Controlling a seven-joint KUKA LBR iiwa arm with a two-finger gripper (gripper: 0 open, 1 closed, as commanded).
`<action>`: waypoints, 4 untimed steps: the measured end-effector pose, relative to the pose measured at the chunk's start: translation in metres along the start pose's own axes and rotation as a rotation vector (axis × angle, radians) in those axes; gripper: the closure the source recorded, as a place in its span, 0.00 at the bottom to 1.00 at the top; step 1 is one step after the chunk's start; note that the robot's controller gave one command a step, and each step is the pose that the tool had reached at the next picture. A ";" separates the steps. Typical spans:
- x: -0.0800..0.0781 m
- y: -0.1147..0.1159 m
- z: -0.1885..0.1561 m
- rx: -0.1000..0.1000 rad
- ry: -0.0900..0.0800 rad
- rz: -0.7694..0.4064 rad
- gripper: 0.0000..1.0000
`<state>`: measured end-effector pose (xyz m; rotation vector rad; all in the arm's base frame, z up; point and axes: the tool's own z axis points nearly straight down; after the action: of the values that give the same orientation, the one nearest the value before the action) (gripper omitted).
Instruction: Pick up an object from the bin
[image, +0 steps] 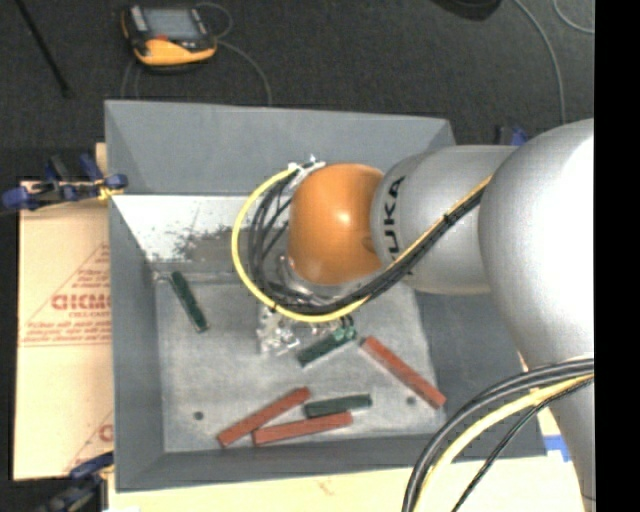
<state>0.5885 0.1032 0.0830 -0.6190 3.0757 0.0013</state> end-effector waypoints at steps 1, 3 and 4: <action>0.001 0.000 0.001 -0.001 0.002 0.002 0.00; 0.060 -0.016 0.005 -0.001 -0.019 -0.032 0.00; 0.053 -0.068 0.004 -0.008 0.016 -0.145 1.00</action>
Offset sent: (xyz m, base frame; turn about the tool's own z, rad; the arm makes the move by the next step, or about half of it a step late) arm 0.0000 0.0000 0.0000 0.0000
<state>0.5659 0.0197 0.0787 -0.8451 3.0389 0.0081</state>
